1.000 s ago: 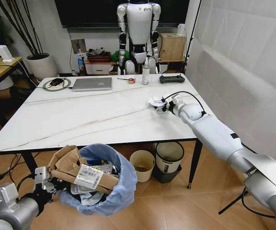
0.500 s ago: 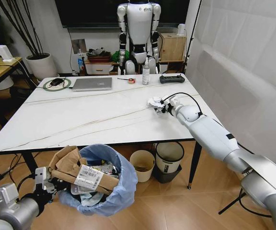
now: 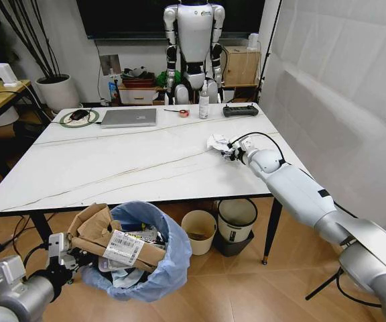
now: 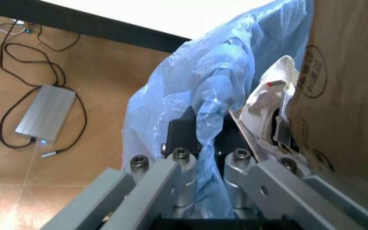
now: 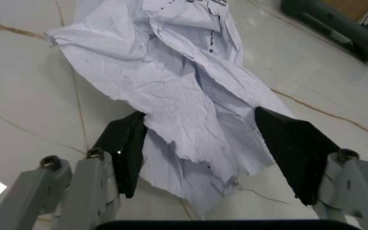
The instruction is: Pick up the trash bin and place the trash from the table into it.
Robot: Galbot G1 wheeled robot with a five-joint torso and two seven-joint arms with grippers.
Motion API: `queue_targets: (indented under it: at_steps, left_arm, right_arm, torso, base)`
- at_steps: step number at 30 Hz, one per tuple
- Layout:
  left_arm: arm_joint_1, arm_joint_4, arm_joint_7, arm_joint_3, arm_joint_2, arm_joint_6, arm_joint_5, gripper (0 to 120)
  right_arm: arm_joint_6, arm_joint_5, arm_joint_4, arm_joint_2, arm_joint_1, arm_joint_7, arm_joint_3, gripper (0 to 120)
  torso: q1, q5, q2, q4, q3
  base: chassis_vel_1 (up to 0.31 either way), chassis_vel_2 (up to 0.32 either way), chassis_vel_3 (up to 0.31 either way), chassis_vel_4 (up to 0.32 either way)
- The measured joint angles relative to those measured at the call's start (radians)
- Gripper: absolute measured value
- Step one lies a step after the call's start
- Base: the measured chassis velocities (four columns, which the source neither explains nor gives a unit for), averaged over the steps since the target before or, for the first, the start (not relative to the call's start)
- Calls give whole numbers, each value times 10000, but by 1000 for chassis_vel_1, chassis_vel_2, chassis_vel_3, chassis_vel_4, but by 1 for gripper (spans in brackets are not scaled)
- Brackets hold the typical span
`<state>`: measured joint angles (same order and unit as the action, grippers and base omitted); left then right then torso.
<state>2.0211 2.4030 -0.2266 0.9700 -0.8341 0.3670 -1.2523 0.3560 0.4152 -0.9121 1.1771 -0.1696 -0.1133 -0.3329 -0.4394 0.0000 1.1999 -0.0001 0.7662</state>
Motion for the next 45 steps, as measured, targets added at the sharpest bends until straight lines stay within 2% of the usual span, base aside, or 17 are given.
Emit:
queue_targets:
  at_steps: [2,7,11,12,13,14,16,18,25,34,39,45]
  left_arm:
    - [-9,-7,0,0,6,0,-4,0]
    - [-35,-31,0,0,18,-2,-20,0]
    - [-54,-39,0,-1,33,-5,-32,0]
    - [-61,-42,0,-2,40,-5,-37,0]
    - [-63,-45,0,-2,44,-5,-40,0]
    - [-63,-51,0,-2,57,-5,-45,0]
    - [-63,-52,0,-2,57,-6,-45,0]
    - [-65,-57,0,5,73,-6,-58,0]
    - [-83,-68,0,11,98,-6,-72,0]
    - [-143,-108,0,-46,130,-8,-75,0]
    - [-172,-132,0,-84,145,-9,-76,0]
    - [-234,-237,-7,-201,156,-9,-78,0]
  right_arm:
    - [0,3,0,-10,-2,1,2,59]
    - [0,32,0,-36,-3,2,6,36]
    - [11,71,0,-12,-1,1,5,26]
    - [14,85,1,4,1,-3,4,19]
    - [15,93,5,19,4,-8,0,19]
    - [17,108,13,43,6,-15,-9,11]
    - [17,111,14,47,7,-15,-10,10]
    - [19,141,46,91,20,-20,-21,0]
    - [-37,402,-6,55,37,-73,-12,0]
    - [-542,712,-933,-723,-85,-794,158,0]
    - [-690,1032,-1114,-741,-87,-966,208,0]
    - [-1431,1204,-1237,-765,22,-1448,178,0]
  torso:
    - [0,0,0,0,0]
    - [0,0,0,0,0]
    - [0,0,0,0,0]
    - [0,0,0,0,0]
    - [0,-1,0,0,0]
    - [0,0,0,1,0]
    - [0,0,0,1,0]
    - [0,0,0,1,0]
    - [0,0,0,1,0]
    - [0,0,1,-4,0]
    - [0,1,1,1,0]
    - [0,0,0,2,0]
  base:
    - [0,0,0,0]
    - [0,0,0,0]
    - [0,0,0,0]
    - [0,0,0,0]
    - [0,0,0,0]
    - [0,0,0,0]
    - [0,0,0,0]
    - [0,0,0,0]
    - [0,0,0,0]
    - [0,0,0,0]
    - [0,0,0,0]
    - [0,0,0,0]
